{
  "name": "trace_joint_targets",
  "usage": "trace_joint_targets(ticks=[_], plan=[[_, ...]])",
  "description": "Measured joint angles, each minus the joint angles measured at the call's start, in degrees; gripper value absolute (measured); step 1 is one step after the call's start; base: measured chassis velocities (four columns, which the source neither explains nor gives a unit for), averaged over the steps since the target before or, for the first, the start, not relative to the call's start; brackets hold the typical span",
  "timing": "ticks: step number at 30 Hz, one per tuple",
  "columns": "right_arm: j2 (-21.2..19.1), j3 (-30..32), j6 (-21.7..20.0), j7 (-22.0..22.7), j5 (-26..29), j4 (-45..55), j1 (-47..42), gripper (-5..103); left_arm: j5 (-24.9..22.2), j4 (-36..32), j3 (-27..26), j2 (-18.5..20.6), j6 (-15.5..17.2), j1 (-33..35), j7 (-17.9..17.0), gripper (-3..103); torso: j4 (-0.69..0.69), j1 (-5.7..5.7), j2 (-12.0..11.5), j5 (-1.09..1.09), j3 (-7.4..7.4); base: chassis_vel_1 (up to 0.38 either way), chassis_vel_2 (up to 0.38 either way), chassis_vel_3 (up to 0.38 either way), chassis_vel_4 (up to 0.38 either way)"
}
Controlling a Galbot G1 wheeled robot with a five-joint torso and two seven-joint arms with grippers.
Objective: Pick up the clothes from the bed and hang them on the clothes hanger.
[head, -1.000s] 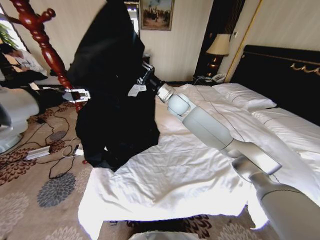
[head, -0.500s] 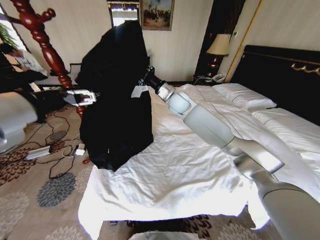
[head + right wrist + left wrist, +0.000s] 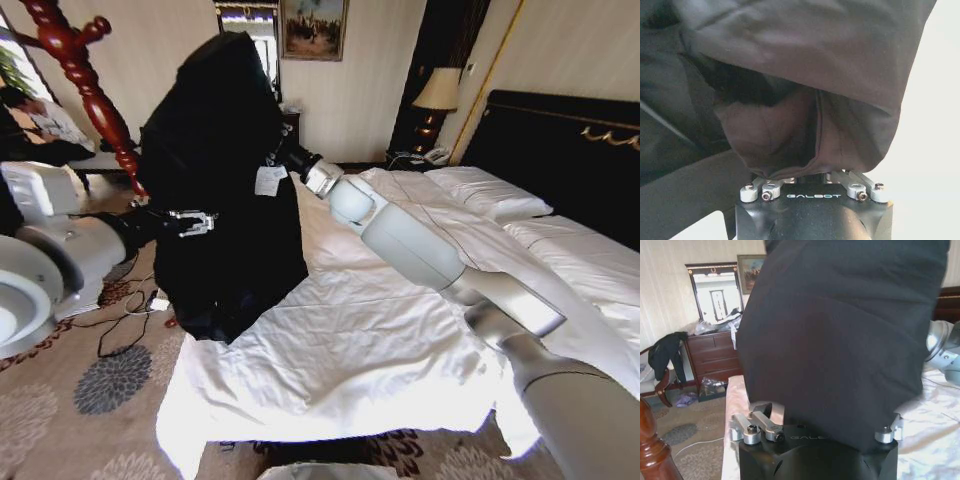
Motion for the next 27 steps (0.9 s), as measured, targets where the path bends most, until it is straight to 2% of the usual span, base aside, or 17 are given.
trace_joint_targets(ticks=[2, 5, 6, 8, 9, 12, 13, 14, 17, 19, 27], plan=[[0.23, -0.05, 0.0, 0.0, 0.0, -0.16, 0.09, 22, 0.13, -0.01, 0.01, -0.1, -0.02, 0.09, -0.04, 84, 0.01, 0.0, 0.0, 0.0, 0.0, 0.0, 0.0, 0.0, 0.0], [1.46, -0.44, 0.0, 0.0, -0.02, -1.07, 0.66, 22, 0.39, -0.18, -0.05, -0.72, -0.11, 0.66, -1.02, 68, -0.02, 0.0, 0.0, 0.0, 0.0, 0.0, 0.0, 0.0, 0.0], [1.46, -0.44, 0.0, 0.0, -0.02, -1.07, 0.66, 22, 0.39, -0.18, -0.05, -0.72, -0.11, 0.66, -1.02, 68, -0.02, 0.0, 0.0, 0.0, 0.0, 0.0, 0.0, 0.0, 0.0], [1.81, -0.61, 0.0, 0.0, -0.02, -1.54, 0.84, 22, 0.39, -0.25, -0.36, -1.01, -0.26, 1.06, -1.71, 56, -0.02, 0.0, 0.0, 0.0, 0.0, 0.0, 0.0, 0.0, 0.0], [1.93, -0.7, 0.0, -0.02, -0.02, -1.71, 0.96, 22, 0.38, -0.27, -0.48, -1.1, -0.34, 1.22, -1.92, 56, -0.03, 0.0, 0.0, 0.0, 0.0, 0.0, 0.0, 0.0, 0.0], [2.05, -0.88, 0.0, -0.14, 0.03, -2.02, 1.25, 22, 0.28, -0.29, -0.64, -1.3, -0.54, 1.41, -2.33, 45, -0.02, 0.0, 0.0, 0.0, 0.0, 0.0, 0.0, 0.0, 0.0], [2.06, -0.95, -0.01, -0.19, 0.08, -2.11, 1.36, 22, 0.24, -0.29, -0.67, -1.37, -0.6, 1.45, -2.45, 45, -0.02, 0.0, 0.0, 0.0, 0.0, 0.0, 0.0, 0.0, 0.0], [2.06, -1.19, -0.06, -0.36, 0.24, -2.37, 1.63, 22, 0.16, -0.29, -0.72, -1.51, -0.72, 1.51, -2.63, 35, -0.02, 0.0, 0.0, 0.01, 0.0, 0.0, 0.0, 0.0, 0.0], [1.99, -1.53, -0.29, -0.66, 0.54, -2.74, 2.01, 22, 0.03, -0.2, -0.77, -1.69, -1.02, 1.55, -2.72, 29, -0.02, 0.0, 0.0, 0.01, 0.0, 0.0, 0.0, 0.0, 0.0], [1.76, -1.96, -0.57, -0.93, 0.92, -2.99, 2.34, 22, -0.06, -0.02, -0.83, -1.79, -1.37, 1.55, -2.54, 20, -0.03, 0.0, 0.0, 0.0, 0.0, 0.0, 0.0, 0.0, 0.0], [0.58, -2.6, -1.18, -0.94, 2.61, -3.25, 2.83, 22, 0.26, 0.97, -1.97, -2.4, -3.89, 1.75, 0.61, 19, -0.02, 0.0, 0.0, 0.02, 0.0, 0.0, 0.0, 0.0, 0.0]])
